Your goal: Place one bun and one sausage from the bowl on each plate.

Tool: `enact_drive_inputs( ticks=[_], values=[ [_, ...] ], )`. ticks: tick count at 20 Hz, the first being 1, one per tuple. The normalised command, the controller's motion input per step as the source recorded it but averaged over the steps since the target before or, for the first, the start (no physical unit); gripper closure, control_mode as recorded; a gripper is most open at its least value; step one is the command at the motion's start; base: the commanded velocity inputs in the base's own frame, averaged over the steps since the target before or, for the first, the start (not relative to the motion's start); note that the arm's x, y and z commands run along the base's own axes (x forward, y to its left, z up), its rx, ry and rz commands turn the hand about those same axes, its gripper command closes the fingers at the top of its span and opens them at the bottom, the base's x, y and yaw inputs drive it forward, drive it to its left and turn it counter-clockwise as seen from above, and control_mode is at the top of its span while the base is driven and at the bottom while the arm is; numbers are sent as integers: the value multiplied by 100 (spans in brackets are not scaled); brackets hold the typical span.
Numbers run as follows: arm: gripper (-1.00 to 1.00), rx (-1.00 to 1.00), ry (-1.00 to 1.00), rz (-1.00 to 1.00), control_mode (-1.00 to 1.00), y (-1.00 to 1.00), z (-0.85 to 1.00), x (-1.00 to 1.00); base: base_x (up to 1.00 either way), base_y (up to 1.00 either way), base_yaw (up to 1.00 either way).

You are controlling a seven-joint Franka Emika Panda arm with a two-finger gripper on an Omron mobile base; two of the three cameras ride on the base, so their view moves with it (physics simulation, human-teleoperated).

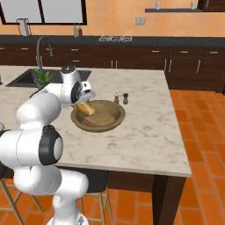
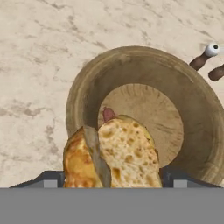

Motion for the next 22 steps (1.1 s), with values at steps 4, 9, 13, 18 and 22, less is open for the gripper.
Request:
enact_drive_inputs(
  ticks=[4, 9, 13, 18, 22],
  values=[
    [100, 0, -3, -1, -100, 0, 0, -40, 0, 0, 0],
    [100, 0, 0, 0, -100, 6, 0, -1, 0, 0, 0],
    [100, 0, 0, 0, 100, 14, 0, -4, -11, 73, 0],
    [100, 0, 0, 0, 100, 0, 0, 0, 0, 100, -3],
    [100, 0, 0, 0, 100, 0, 0, 0, 2, 69, -4]
  ],
)
